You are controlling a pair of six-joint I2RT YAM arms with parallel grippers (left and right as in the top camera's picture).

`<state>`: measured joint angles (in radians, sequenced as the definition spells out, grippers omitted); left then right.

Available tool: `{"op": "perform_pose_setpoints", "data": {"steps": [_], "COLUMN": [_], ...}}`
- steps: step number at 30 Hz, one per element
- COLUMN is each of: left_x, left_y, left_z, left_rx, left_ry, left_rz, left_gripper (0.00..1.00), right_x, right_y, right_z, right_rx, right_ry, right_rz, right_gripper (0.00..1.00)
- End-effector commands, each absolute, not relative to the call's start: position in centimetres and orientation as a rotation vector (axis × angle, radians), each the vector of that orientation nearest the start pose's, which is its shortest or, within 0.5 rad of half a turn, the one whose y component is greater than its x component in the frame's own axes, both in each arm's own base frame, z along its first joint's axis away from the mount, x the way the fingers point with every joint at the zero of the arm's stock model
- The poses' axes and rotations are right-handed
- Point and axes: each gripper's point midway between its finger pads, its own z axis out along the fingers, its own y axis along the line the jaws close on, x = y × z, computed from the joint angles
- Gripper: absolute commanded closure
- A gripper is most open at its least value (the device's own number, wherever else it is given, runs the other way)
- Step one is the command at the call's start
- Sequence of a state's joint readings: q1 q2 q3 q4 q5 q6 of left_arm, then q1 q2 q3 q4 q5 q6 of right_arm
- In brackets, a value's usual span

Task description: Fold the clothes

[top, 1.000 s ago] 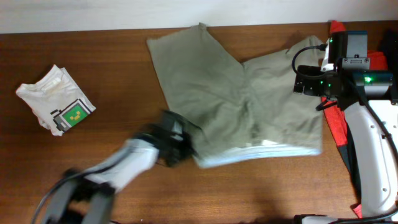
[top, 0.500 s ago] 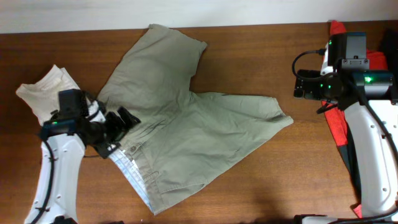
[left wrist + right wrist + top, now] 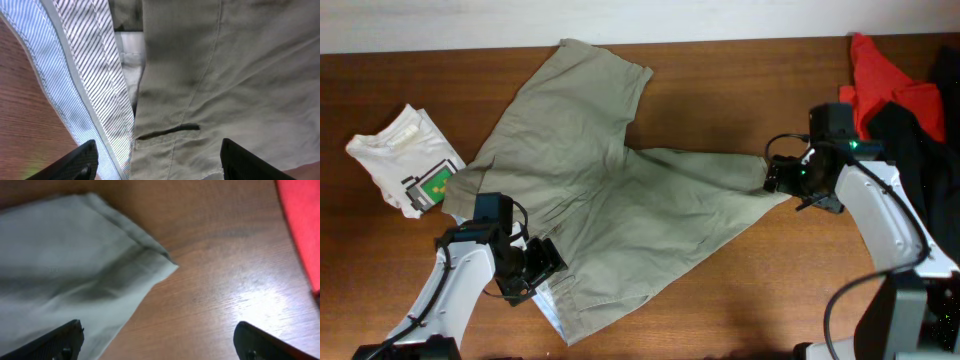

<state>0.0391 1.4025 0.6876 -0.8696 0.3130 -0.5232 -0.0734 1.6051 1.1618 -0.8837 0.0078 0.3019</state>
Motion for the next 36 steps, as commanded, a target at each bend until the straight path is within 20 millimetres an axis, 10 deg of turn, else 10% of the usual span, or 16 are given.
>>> {"op": "perform_pose_setpoints", "data": {"steps": [1, 8, 14, 18, 23, 32, 36], "left_x": [19.9, 20.0, 21.2, 22.9, 25.0, 30.8, 32.7], "left_y": [-4.5, -4.5, -4.4, -4.4, -4.3, -2.4, -2.3], "left_z": [2.1, 2.1, 2.1, 2.2, 2.6, 3.6, 1.3], "left_rx": [-0.877, -0.874, -0.85, -0.815, -0.77, -0.689, -0.685], "left_ry": [3.065, 3.059, 3.014, 2.951, 2.868, 2.639, 2.629], "left_rz": [-0.473, -0.475, -0.486, -0.502, -0.519, -0.42, -0.423], "left_gripper": [0.22, 0.22, 0.22, 0.22, 0.23, 0.27, 0.7], "right_x": [34.5, 35.8, 36.9, 33.7, 29.2, 30.9, 30.8], "right_y": [-2.7, -1.5, -2.6, -10.1, -16.5, -12.6, -12.5], "right_z": [6.2, 1.9, 1.1, 3.4, 7.3, 7.7, 7.7], "right_rx": [0.729, 0.745, 0.74, 0.977, 1.291, 1.088, 1.091], "right_ry": [2.779, 2.82, 2.803, 2.766, 2.596, 2.676, 2.682], "right_rz": [0.251, 0.408, 0.356, 0.025, 0.008, 0.13, 0.131], "right_gripper": [0.07, 0.21, 0.96, 0.96, 0.96, 0.96, 0.96]}}
